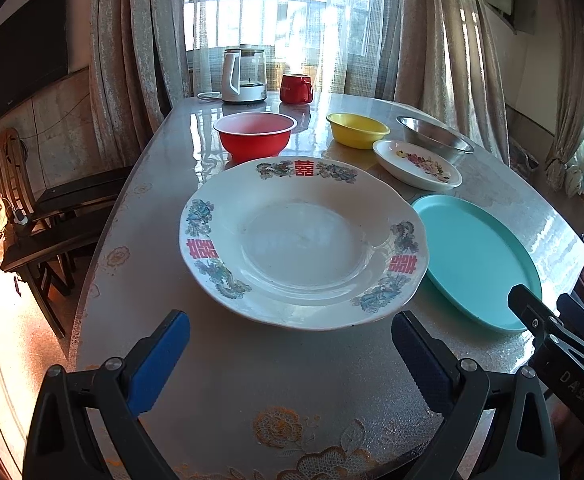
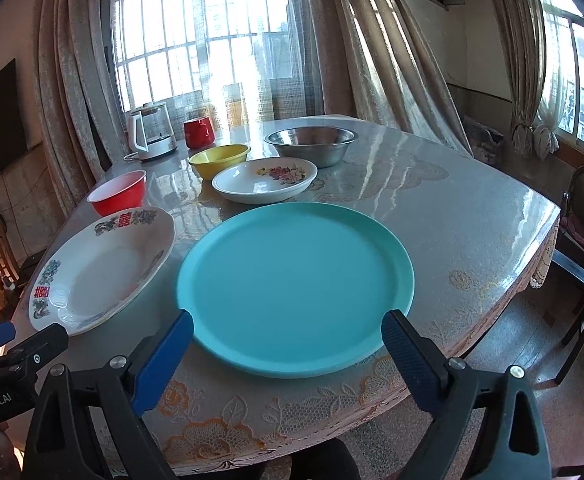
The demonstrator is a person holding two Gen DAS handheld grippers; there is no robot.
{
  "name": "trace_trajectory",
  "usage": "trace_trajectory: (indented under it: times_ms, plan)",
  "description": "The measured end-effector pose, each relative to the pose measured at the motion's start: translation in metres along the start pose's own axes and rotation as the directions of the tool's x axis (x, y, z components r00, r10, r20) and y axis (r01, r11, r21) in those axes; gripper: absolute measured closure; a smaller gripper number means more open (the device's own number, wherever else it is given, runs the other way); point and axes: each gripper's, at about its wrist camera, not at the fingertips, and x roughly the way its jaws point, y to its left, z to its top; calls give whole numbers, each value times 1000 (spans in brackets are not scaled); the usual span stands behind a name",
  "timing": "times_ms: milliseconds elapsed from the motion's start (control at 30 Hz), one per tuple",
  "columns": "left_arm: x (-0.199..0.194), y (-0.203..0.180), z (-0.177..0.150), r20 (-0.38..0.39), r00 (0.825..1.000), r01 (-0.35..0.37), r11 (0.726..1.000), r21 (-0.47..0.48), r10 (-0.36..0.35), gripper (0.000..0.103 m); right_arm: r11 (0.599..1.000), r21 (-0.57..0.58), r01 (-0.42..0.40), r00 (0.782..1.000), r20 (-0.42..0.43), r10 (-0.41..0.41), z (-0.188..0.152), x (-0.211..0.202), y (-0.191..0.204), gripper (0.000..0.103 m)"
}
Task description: Organize plates and bowls
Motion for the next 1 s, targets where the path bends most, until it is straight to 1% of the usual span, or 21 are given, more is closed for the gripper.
trace_trajectory:
  times_ms: [433, 1000]
  plan:
    - [1, 1, -1, -5, 1000, -6, 1000, 3, 6, 1, 1000, 12, 1, 1000, -21, 0, -2, 4, -2, 7]
    - [3, 2, -2, -17, 1000, -11, 1000, 2, 11, 1, 1000, 7, -4, 1000, -26, 4, -3, 5, -3, 7]
